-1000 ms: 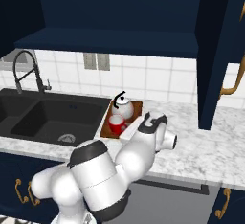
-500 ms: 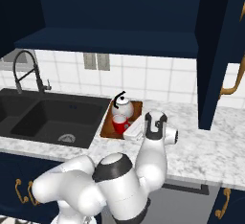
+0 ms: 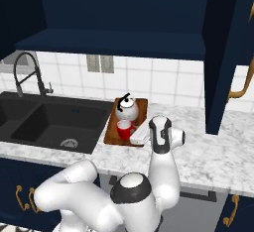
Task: Pick the kettle from the counter and place it on the tray. Then pick the mug from the cabinet and place it on the tray. Then close the cabinet doors.
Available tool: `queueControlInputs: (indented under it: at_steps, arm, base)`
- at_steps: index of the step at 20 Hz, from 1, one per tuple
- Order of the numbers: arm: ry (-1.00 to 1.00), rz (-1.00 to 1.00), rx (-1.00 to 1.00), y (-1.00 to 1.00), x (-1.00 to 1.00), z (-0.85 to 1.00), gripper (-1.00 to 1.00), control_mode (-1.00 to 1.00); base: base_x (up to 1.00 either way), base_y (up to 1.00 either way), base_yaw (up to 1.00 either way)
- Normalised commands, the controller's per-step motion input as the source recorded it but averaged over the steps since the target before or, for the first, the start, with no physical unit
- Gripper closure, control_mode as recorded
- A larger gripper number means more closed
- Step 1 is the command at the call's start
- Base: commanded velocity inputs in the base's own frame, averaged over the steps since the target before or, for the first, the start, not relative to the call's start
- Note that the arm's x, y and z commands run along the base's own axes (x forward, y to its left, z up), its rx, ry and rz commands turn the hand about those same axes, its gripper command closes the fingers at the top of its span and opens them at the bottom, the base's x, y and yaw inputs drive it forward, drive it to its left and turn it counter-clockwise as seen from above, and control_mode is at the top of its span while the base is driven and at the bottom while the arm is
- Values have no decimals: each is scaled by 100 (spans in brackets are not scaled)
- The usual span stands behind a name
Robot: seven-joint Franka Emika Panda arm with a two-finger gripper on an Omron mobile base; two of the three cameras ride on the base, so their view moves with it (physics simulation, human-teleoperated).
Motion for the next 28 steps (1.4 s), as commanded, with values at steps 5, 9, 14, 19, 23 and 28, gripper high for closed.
queueControlInputs:
  at_steps: [5, 9, 14, 19, 23, 28]
  arm:
    - [0, 0, 0, 0, 4, -6, -100, -100]
    - [0, 0, 0, 0, 0, 0, -100, -100]
    - [1, 0, 0, 0, 0, 4, -100, -100]
    - [4, 0, 0, -3, -14, 35, -100, -100]
    - [2, -3, 0, -11, -39, 43, -100, -100]
    - [0, -8, 0, -5, -53, 47, -100, -100]
  base:
    - [0, 0, 0]
    - [0, 0, 0]
    - [0, 0, 0]
    - [0, 0, 0]
    - [0, 0, 0]
    - [0, 0, 0]
